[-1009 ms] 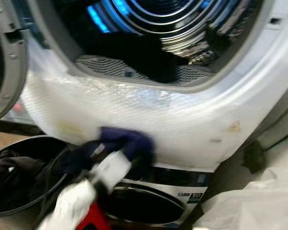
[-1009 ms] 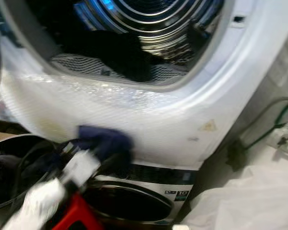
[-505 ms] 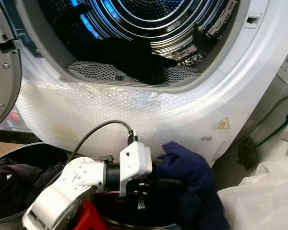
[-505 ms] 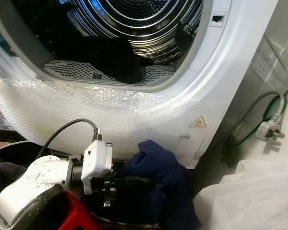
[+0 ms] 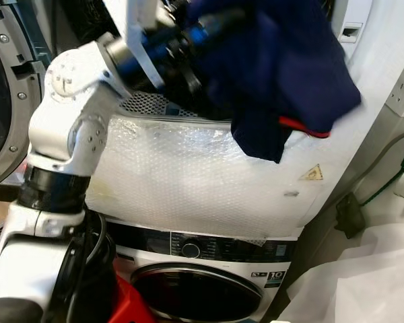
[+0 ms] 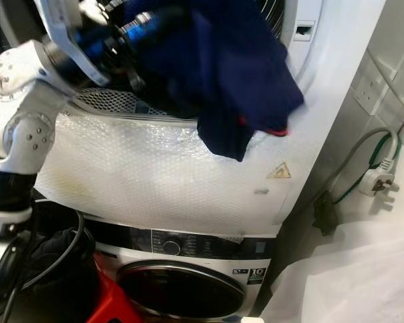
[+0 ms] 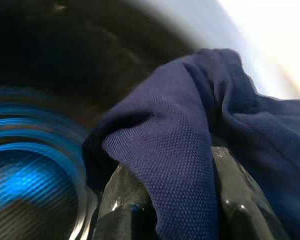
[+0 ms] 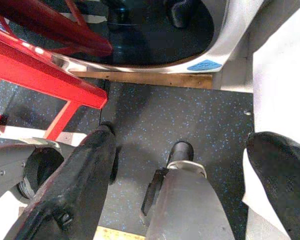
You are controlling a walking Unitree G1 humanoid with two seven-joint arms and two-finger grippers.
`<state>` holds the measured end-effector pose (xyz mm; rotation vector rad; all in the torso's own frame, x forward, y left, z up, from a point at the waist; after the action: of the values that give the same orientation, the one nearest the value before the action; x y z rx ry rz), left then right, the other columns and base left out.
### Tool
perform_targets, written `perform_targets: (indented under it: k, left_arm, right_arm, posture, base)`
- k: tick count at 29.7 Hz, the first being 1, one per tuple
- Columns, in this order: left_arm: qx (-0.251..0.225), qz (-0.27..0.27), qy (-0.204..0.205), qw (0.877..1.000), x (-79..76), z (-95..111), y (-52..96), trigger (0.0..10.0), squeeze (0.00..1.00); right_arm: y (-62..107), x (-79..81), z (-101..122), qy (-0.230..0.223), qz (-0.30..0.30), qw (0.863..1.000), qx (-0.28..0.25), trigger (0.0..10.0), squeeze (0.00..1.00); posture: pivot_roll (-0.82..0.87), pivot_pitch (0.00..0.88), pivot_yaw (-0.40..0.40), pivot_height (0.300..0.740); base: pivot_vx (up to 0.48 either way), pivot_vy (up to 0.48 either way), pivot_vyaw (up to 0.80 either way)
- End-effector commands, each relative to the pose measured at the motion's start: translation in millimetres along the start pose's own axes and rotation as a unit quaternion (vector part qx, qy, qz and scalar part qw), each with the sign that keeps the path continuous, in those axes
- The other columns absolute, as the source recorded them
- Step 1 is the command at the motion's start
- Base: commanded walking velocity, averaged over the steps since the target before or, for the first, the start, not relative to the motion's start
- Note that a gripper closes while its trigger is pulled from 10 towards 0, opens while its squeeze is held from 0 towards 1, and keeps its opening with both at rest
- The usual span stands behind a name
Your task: Clothes washing
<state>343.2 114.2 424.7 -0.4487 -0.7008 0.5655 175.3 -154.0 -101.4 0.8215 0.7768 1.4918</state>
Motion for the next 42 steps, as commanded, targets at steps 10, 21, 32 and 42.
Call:
perform_targets:
  k: [10, 21, 32, 42]
  left_arm:
    - [0.080, 0.242, -0.017, 0.967, 68.3, -30, 19.1, 0.0, 0.00]
    - [0.179, 0.227, 0.020, 0.957, 50.3, -72, 18.3, 0.0, 0.00]
    - [0.135, 0.237, 0.043, 0.961, 45.8, -47, -24.1, 0.0, 0.00]
    - [0.261, 0.163, 0.046, 0.950, 16.6, -90, -20.8, 10.0, 1.00]
  right_arm:
    - [5.0, -11.5, -19, -0.030, -0.022, 0.999, 0.008, 10.0, 0.00]
    - [21.1, -37.1, -62, -0.038, -0.058, 0.997, 0.036, 10.0, 0.00]
    - [29.2, -48.0, -71, -0.074, -0.096, 0.993, 0.006, 10.0, 0.00]
    - [27.4, -32.1, -74, -0.081, -0.081, 0.993, 0.004, 10.0, 0.00]
  posture:
    - [-0.02, 0.032, 0.053, 0.740]
    - [-0.12, 0.118, 0.056, 0.740]
    - [-0.18, 0.148, 0.084, 0.740]
    - [-0.16, 0.179, 0.102, 0.740]
  base:
    - [0.000, 0.000, 0.00]
    - [0.000, 0.000, 0.00]
    - [0.000, 0.000, 0.00]
    - [0.000, 0.000, 0.00]
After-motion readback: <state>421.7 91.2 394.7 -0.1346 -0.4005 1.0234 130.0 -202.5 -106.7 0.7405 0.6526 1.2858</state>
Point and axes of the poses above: a point about 5 cm out from each wrist's last joint towards the gripper, its own y axis pointing back from the gripper into the wrist, its own z axis along the axis of the wrist's last joint, x = y × z, the point moved 1 cm from there along -y, pointing out of the wrist towards the gripper, and after that the axes turned 3 degrees about y, right-handed, at the moved point
